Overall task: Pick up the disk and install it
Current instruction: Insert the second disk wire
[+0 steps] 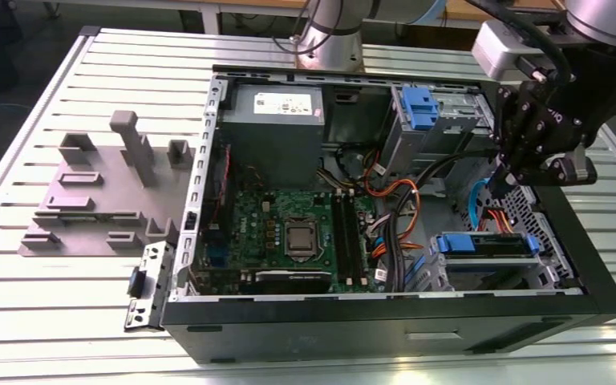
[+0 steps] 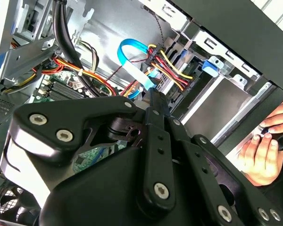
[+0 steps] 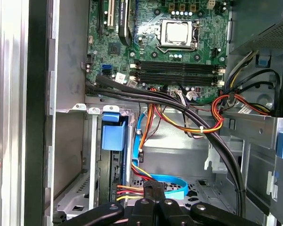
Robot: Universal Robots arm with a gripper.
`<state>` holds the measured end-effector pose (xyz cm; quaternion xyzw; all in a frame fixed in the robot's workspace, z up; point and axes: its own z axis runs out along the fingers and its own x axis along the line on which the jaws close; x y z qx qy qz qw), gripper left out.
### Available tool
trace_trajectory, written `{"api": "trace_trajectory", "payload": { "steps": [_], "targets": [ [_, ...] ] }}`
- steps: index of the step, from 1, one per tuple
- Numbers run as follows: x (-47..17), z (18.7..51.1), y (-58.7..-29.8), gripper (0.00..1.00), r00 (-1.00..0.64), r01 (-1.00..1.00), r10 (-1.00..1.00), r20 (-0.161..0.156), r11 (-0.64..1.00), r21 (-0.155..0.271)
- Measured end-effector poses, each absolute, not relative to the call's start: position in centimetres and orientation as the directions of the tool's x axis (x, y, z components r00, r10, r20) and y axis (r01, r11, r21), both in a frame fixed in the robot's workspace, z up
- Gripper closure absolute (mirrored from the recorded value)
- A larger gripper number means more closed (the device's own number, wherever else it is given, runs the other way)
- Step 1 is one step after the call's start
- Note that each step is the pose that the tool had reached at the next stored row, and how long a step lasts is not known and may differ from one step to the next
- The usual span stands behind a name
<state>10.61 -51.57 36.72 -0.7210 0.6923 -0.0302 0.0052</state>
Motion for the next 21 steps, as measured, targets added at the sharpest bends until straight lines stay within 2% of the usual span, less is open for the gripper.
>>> {"api": "trace_trajectory", "payload": {
  "steps": [2, 3, 5, 6, 21],
  "targets": [
    [10.61, 36.66, -51.57, 0.89, 0.04, -0.998, -0.999, 0.036, -0.042, -0.049],
    [10.61, 36.63, -51.57, 0.83, 0.04, -0.998, -0.999, 0.036, -0.042, -0.049],
    [10.61, 36.59, -51.57, 0.83, 0.04, -0.998, -0.999, 0.036, -0.042, -0.049],
    [10.61, 36.58, -51.57, 0.76, 0.04, -0.998, -0.999, 0.036, -0.042, -0.049],
    [10.61, 36.85, -51.54, 0.76, 0.04, -0.998, -0.999, 0.03, -0.041, -0.049]
  ]
}}
